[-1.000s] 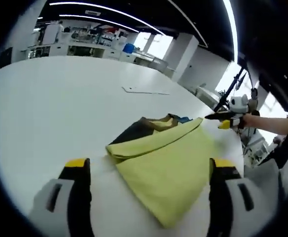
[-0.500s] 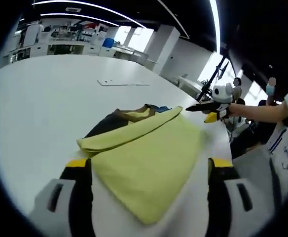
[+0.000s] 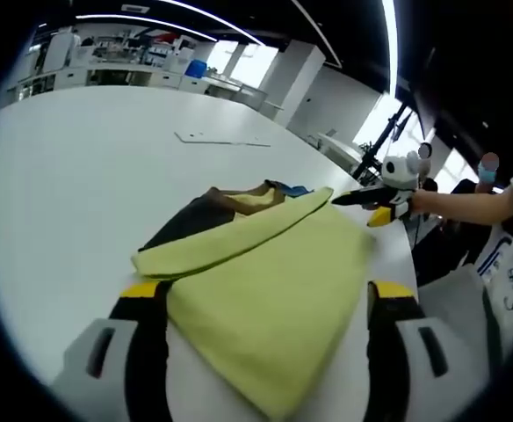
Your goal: Fold the garment on the visible template until the final outline fits inside the template.
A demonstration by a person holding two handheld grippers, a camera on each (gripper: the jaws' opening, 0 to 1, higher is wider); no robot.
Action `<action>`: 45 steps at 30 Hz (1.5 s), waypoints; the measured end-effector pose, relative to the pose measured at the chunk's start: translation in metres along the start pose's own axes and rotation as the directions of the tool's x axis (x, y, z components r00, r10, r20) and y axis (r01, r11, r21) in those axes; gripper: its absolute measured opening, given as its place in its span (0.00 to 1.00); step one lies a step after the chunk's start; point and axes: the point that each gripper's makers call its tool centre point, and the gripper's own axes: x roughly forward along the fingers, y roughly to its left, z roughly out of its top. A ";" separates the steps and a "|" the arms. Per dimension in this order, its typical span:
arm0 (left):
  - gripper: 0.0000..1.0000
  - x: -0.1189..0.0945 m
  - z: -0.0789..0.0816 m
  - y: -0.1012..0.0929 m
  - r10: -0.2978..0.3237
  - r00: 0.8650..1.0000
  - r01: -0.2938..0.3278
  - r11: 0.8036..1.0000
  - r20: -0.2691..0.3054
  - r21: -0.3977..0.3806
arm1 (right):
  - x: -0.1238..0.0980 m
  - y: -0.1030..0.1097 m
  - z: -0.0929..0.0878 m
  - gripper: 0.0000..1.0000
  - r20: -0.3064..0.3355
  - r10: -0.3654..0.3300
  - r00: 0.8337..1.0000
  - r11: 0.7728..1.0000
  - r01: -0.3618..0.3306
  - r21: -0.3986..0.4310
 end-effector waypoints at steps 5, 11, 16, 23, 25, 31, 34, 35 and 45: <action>0.90 0.002 0.006 0.002 -0.002 1.000 0.002 1.000 0.010 -0.003 | 0.006 -0.005 0.008 0.79 0.024 0.000 1.000 1.000 0.000 0.014; 0.89 0.008 0.017 0.006 -0.004 1.000 0.004 1.000 0.031 -0.007 | 0.012 -0.009 0.021 0.76 0.061 -0.004 0.998 1.000 0.003 0.025; 0.89 0.014 0.025 0.019 0.026 0.998 -0.024 0.999 0.057 -0.034 | 0.022 -0.021 0.028 0.75 0.077 -0.032 0.996 0.999 0.029 0.046; 0.88 0.018 0.031 0.030 0.044 0.996 -0.038 0.996 0.080 -0.078 | 0.028 -0.030 0.032 0.74 0.086 -0.054 0.995 0.997 0.048 0.065; 0.89 0.019 0.031 0.029 0.043 0.996 -0.037 0.996 0.077 -0.075 | 0.028 -0.033 0.033 0.73 0.083 -0.054 0.995 0.997 0.048 0.062; 0.88 0.014 0.029 0.024 0.047 0.996 -0.042 0.997 0.080 -0.068 | 0.020 -0.031 0.033 0.73 0.085 -0.057 0.995 0.998 0.053 0.045; 0.88 0.007 0.026 0.019 0.047 0.996 -0.043 0.997 0.081 -0.057 | 0.012 -0.030 0.034 0.72 0.095 -0.061 0.994 0.997 0.057 0.046; 0.88 0.004 0.025 0.017 0.046 0.996 -0.042 0.998 0.079 -0.051 | 0.006 -0.026 0.033 0.71 0.100 -0.064 0.993 0.997 0.060 0.046; 0.86 -0.034 0.007 0.005 0.068 0.994 -0.064 0.997 0.090 -0.038 | -0.036 -0.015 0.011 0.69 0.105 -0.096 0.990 0.994 0.091 0.056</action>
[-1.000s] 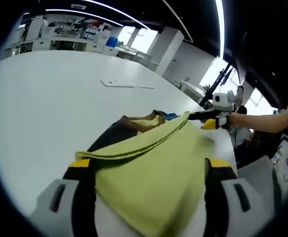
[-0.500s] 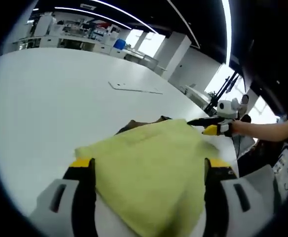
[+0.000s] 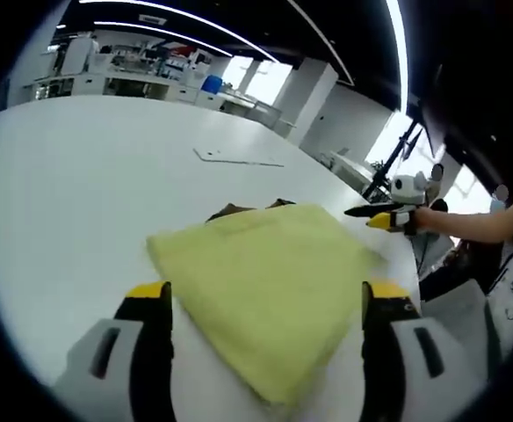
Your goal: Fold the garment on the visible template until the final outline fits inside the template.
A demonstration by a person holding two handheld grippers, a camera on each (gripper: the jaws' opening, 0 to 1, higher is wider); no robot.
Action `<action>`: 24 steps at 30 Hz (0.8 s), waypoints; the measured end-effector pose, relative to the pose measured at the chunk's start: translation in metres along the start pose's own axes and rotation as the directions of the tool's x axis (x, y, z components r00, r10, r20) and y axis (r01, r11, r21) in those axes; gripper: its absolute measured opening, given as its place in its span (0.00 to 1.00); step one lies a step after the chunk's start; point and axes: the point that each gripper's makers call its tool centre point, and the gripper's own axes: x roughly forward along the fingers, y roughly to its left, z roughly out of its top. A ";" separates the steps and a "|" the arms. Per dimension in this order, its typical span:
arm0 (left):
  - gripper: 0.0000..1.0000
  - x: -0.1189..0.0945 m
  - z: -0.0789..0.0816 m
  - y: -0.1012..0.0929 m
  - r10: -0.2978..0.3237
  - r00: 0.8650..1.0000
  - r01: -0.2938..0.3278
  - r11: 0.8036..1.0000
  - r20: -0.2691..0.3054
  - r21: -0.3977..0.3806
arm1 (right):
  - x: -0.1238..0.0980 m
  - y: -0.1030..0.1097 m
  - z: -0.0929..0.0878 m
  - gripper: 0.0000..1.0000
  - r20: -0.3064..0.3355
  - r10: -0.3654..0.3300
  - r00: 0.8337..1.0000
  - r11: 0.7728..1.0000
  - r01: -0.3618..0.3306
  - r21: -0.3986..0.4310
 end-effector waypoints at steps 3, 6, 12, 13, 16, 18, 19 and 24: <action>0.85 -0.011 -0.006 -0.006 -0.001 1.000 0.001 1.000 0.000 0.005 | -0.012 0.004 -0.008 0.69 -0.004 -0.005 1.000 1.000 0.005 0.005; 0.85 -0.021 -0.013 -0.010 0.003 1.000 -0.003 1.000 -0.006 0.012 | -0.022 0.010 -0.013 0.69 -0.003 -0.007 1.000 1.000 0.007 0.006; 0.83 -0.037 -0.027 -0.020 -0.006 0.999 0.007 0.999 -0.036 0.032 | -0.041 0.014 -0.029 0.68 -0.012 -0.023 1.000 1.000 0.024 0.020; 0.83 -0.040 -0.030 -0.022 -0.005 0.999 0.007 0.999 -0.041 0.039 | -0.042 0.013 -0.030 0.68 -0.011 -0.025 1.000 0.999 0.025 0.023; 0.80 -0.046 -0.039 -0.026 -0.007 0.998 0.010 0.998 -0.065 0.059 | -0.049 0.018 -0.036 0.67 -0.013 -0.025 1.000 0.999 0.025 0.025; 0.76 -0.050 -0.049 -0.029 -0.007 0.996 0.013 0.998 -0.084 0.063 | -0.052 0.019 -0.039 0.67 -0.020 -0.025 0.999 0.999 0.026 0.021; 0.74 -0.051 -0.052 -0.029 -0.004 0.996 0.010 0.998 -0.089 0.065 | -0.052 0.019 -0.040 0.67 -0.022 -0.027 0.999 0.999 0.027 0.020; 0.67 -0.057 -0.073 -0.027 0.023 0.995 -0.018 0.998 -0.101 0.053 | -0.058 0.022 -0.047 0.65 -0.026 -0.029 0.999 0.999 0.029 0.027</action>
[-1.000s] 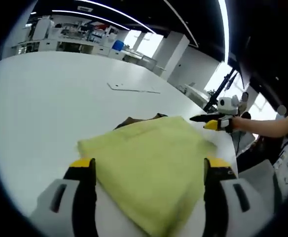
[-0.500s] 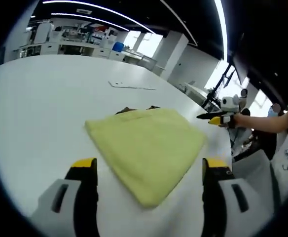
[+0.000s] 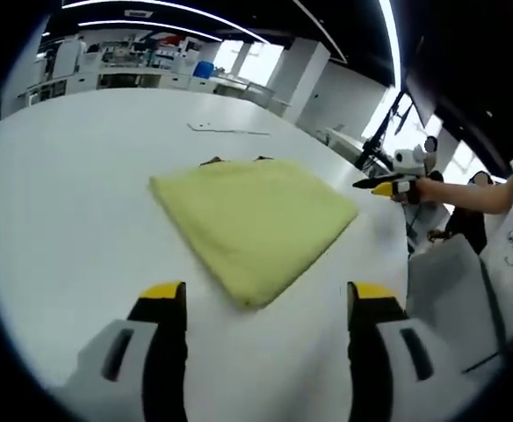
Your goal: Fold the garment on the visible template until the final outline fits inside the template.
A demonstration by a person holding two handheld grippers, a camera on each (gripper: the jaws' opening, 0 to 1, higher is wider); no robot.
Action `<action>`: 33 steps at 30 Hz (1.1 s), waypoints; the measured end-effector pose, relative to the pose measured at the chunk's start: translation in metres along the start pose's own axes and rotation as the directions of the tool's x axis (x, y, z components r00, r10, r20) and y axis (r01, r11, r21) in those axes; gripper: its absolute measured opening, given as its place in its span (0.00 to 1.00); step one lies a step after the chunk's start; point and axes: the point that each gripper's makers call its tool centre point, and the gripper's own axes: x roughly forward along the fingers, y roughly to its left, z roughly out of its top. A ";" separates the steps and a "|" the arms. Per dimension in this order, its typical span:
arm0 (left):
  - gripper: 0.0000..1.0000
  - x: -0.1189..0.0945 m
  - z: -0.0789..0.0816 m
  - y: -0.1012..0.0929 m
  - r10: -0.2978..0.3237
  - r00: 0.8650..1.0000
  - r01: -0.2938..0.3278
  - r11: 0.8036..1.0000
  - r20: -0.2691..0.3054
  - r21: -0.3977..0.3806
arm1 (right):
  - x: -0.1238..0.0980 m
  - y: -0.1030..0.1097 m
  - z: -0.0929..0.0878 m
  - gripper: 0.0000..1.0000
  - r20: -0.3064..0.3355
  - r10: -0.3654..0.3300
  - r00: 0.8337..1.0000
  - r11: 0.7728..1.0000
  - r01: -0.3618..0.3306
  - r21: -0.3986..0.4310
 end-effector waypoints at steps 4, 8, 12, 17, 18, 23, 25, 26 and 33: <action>0.56 0.000 -0.007 0.000 0.028 0.999 -0.027 0.999 0.015 -0.027 | -0.003 0.002 -0.006 0.62 -0.014 -0.001 1.000 1.000 0.001 -0.002; 0.46 0.003 -0.013 0.012 0.068 0.997 -0.066 0.997 0.028 -0.048 | -0.003 0.003 -0.015 0.59 -0.030 -0.003 1.000 1.000 0.003 0.001; 0.34 0.003 -0.015 0.018 0.093 0.995 -0.091 0.994 0.034 -0.057 | -0.002 0.003 -0.022 0.54 -0.040 -0.001 0.999 1.000 0.002 0.010; 0.21 0.004 -0.015 0.023 0.098 0.994 -0.095 0.993 0.046 -0.069 | 0.000 0.005 -0.027 0.46 -0.043 0.005 0.999 0.999 -0.003 0.035; 0.21 0.005 -0.015 0.021 0.096 0.994 -0.093 0.993 0.047 -0.069 | 0.001 0.005 -0.029 0.45 -0.046 0.005 0.999 0.999 -0.003 0.032; 0.17 0.008 -0.017 0.019 0.087 0.995 -0.084 0.995 0.041 -0.055 | 0.004 0.004 -0.034 0.43 -0.053 0.011 0.999 0.999 -0.009 0.045; 0.13 0.011 -0.016 0.017 0.087 0.995 -0.084 0.995 0.045 -0.058 | 0.004 0.005 -0.035 0.41 -0.060 0.014 0.998 0.999 -0.011 0.048; 0.11 0.012 -0.017 0.017 0.087 0.995 -0.084 0.995 0.044 -0.057 | 0.004 0.006 -0.036 0.39 -0.061 0.016 0.998 0.999 -0.013 0.049; 0.08 0.014 -0.017 0.016 0.083 0.995 -0.080 0.995 0.053 -0.059 | 0.004 0.007 -0.040 0.34 -0.070 0.023 0.997 0.999 -0.019 0.050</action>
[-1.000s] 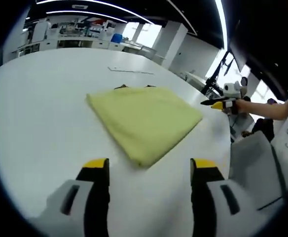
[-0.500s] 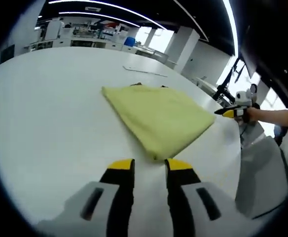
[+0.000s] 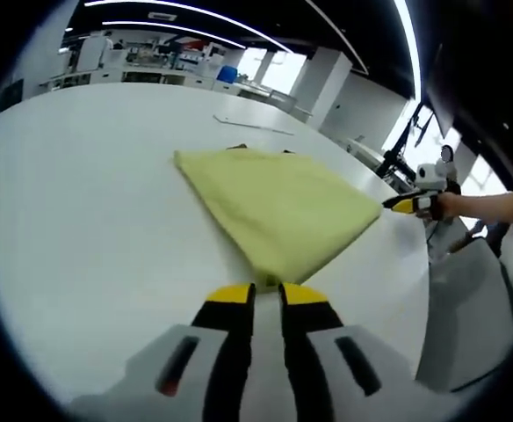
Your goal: Fold the garment on the visible template until the final outline fits inside the template.
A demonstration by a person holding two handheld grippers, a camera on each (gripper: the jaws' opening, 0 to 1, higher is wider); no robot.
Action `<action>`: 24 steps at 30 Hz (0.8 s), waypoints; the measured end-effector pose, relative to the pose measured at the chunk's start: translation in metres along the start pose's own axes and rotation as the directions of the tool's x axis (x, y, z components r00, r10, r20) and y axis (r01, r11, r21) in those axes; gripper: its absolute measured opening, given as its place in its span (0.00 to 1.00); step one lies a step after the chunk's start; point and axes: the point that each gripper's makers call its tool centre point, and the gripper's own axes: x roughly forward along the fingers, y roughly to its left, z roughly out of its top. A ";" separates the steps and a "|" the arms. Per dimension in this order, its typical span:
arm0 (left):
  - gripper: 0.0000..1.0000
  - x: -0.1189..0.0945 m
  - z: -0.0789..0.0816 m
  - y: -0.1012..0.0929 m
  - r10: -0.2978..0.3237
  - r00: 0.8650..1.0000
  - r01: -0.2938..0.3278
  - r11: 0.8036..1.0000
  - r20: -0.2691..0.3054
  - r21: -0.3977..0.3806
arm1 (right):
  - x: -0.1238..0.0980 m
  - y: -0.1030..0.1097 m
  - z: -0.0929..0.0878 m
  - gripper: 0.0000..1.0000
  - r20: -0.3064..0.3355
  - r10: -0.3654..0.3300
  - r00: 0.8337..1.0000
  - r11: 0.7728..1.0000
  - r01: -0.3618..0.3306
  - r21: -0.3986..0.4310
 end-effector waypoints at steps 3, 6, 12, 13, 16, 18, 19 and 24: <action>0.06 0.000 0.001 0.000 -0.001 1.000 0.002 1.000 0.007 -0.003 | 0.000 -0.001 -0.003 0.30 -0.008 -0.006 1.000 1.000 0.006 -0.004; 0.03 0.000 0.001 0.000 -0.003 1.000 0.003 1.000 0.012 -0.005 | 0.000 -0.001 -0.006 0.27 -0.014 -0.008 1.000 1.000 0.007 -0.005; 0.00 0.000 0.001 0.000 0.003 1.000 -0.003 1.000 0.015 0.005 | 0.006 -0.005 0.000 0.18 0.030 -0.025 0.999 0.999 0.024 0.036; 0.00 0.000 0.001 0.000 0.000 1.000 0.000 1.000 0.019 -0.003 | 0.007 -0.005 0.001 0.17 0.032 -0.023 0.999 0.999 0.022 0.039; 0.00 0.000 0.001 0.004 0.002 1.000 -0.002 1.000 0.017 -0.006 | 0.009 -0.004 0.001 0.15 0.030 -0.024 0.999 0.999 0.023 0.040; 0.00 0.001 0.001 0.002 -0.001 1.000 0.001 1.000 0.020 -0.011 | 0.010 -0.005 0.002 0.13 0.033 -0.027 0.999 0.999 0.025 0.048; 0.01 0.001 0.001 0.002 -0.004 1.000 0.004 1.000 0.021 -0.014 | 0.010 -0.006 0.002 0.13 0.034 -0.027 0.999 0.998 0.025 0.051; 0.05 0.004 -0.001 0.000 -0.009 1.000 0.009 1.000 0.016 -0.012 | 0.010 -0.007 0.002 0.11 0.033 -0.031 0.999 0.998 0.029 0.054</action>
